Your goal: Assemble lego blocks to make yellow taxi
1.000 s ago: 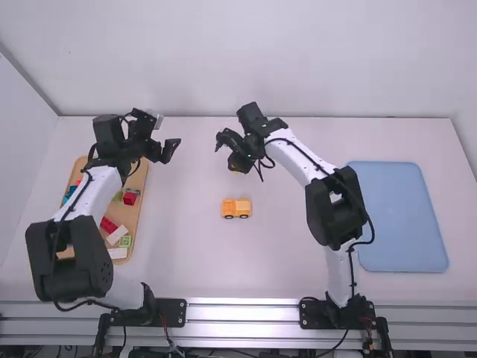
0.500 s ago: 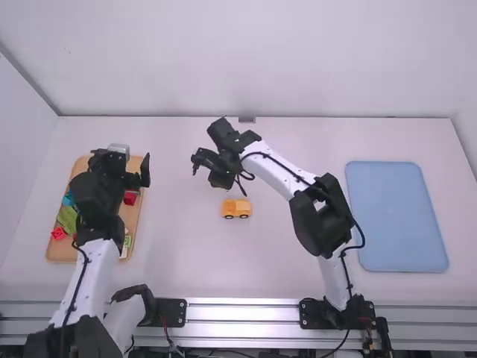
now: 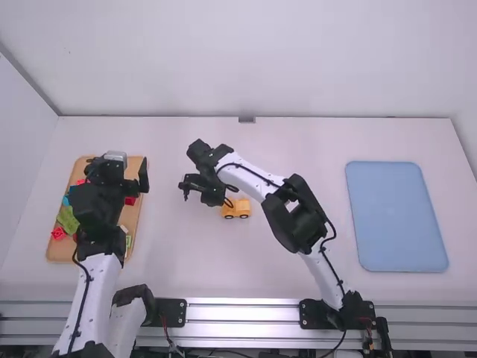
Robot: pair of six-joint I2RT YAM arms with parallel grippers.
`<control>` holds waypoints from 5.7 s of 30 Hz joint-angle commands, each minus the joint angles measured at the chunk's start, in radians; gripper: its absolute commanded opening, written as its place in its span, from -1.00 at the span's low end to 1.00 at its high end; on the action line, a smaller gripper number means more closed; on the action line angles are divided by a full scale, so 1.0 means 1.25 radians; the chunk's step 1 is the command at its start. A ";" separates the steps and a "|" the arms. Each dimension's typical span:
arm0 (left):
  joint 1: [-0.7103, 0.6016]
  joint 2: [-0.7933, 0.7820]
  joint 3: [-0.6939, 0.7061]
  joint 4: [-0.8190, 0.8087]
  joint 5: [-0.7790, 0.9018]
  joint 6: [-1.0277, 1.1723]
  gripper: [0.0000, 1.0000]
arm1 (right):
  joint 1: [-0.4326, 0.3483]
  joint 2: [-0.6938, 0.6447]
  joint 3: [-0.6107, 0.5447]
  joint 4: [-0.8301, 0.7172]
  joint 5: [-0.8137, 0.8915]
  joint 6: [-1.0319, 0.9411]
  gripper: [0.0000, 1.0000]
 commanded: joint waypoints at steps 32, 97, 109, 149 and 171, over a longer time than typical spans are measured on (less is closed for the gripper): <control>-0.002 -0.009 -0.006 -0.024 -0.027 0.008 0.98 | 0.034 0.027 -0.038 0.094 -0.061 -0.054 -0.88; -0.258 0.432 0.444 -0.805 0.186 0.753 0.98 | -0.543 -0.788 -0.771 0.696 -0.154 0.315 0.97; -0.437 0.656 0.499 -0.829 -0.024 0.763 0.98 | -0.612 -0.829 -0.858 0.744 -0.267 0.327 0.97; -0.441 0.817 0.476 -0.754 -0.024 0.739 -0.31 | -0.626 -0.829 -0.873 0.784 -0.298 0.324 0.96; -0.440 0.817 0.478 -0.562 -0.203 -0.239 -0.95 | -0.626 -0.829 -0.875 0.844 -0.298 0.323 0.96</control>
